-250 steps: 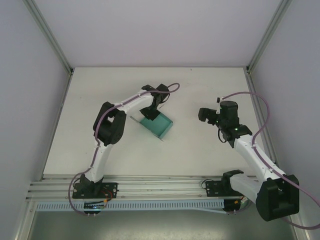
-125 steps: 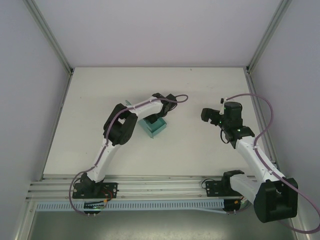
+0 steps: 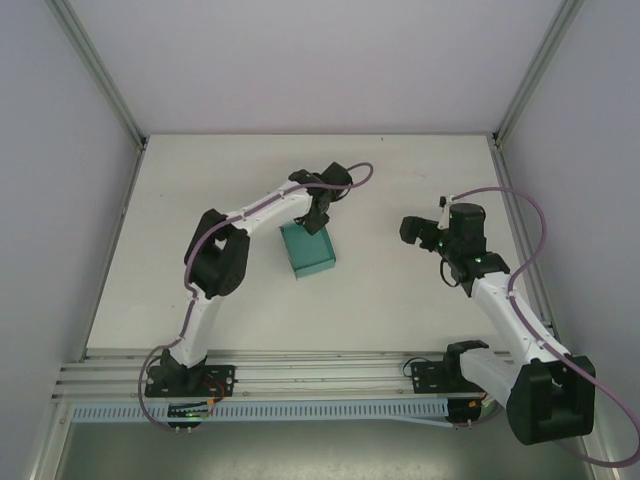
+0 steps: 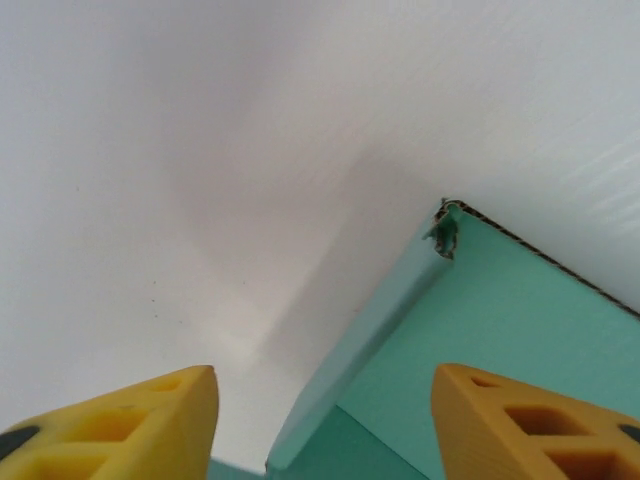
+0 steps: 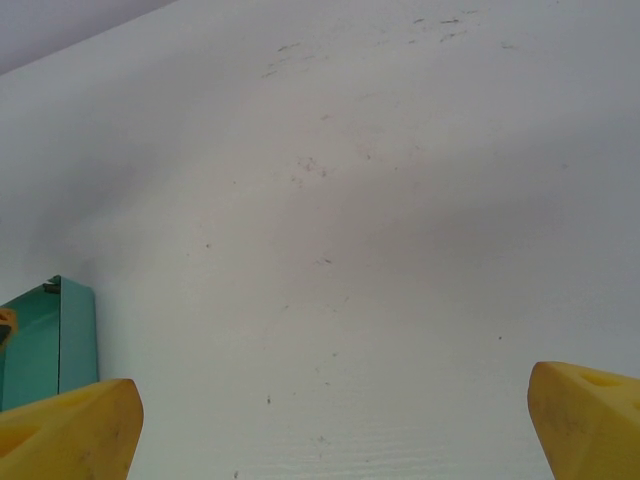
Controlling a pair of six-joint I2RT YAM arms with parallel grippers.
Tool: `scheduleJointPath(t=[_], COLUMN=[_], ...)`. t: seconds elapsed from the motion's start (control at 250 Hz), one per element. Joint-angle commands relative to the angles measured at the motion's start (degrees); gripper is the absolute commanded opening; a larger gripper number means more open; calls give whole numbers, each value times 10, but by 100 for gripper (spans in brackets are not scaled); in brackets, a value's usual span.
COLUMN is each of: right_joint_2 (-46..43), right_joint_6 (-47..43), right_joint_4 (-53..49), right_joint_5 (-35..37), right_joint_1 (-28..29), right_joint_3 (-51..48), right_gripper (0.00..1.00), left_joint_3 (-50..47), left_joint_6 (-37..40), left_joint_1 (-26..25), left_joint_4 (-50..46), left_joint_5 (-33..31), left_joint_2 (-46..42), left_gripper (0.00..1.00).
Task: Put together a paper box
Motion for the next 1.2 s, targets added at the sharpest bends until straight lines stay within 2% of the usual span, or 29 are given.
scheduleJointPath(t=[0.0, 0.04, 0.084, 0.112, 0.128, 0.236, 0.32, 0.5, 0.544, 0.656, 0.775, 0.903, 1.091, 1.195], right_joint_2=[13, 20, 28, 34, 38, 81, 137, 307, 350, 452, 552, 646, 736, 766], right_joint_6=[-15, -22, -32, -38, -43, -88, -143, -344, -389, -518, -635, -665, -663, -646], right_joint_4=[11, 13, 16, 19, 22, 40, 31, -70, -96, -170, -253, -324, -359, -358], right_joint_5=[-31, -42, -59, -72, -81, -142, -152, -142, -148, -148, -140, -131, -146, -144], right_joint_1=[-3, -3, -2, -2, -1, 11, 44, 147, 162, 203, 232, 249, 257, 263], right_joint_3=[-3, -1, 3, 6, 9, 39, 89, 253, 298, 414, 527, 649, 756, 783], right_gripper=[99, 99, 99, 99, 99, 99, 99, 99, 99, 99, 97, 92, 85, 73], left_joint_3=[16, 17, 18, 18, 18, 7, -17, -169, -207, -289, -349, -385, -416, -421], left_joint_6=[0, -1, -5, -12, -17, -66, -129, -241, -254, -287, -299, -305, -313, -313], left_joint_1=[-2, -2, -2, -2, -2, 13, 46, 133, 153, 193, 211, 213, 215, 215], left_joint_4=[0, 2, 3, 7, 10, 27, 41, 123, 142, 169, 183, 181, 183, 177], left_joint_5=[66, 75, 79, 75, 72, 83, 97, 149, 173, 185, 186, 170, 154, 145], left_joint_2=[-47, -57, -67, -76, -80, -120, -161, -290, -322, -388, -442, -480, -516, -527], left_gripper=[66, 69, 83, 96, 98, 99, 98, 99, 99, 99, 99, 98, 99, 99])
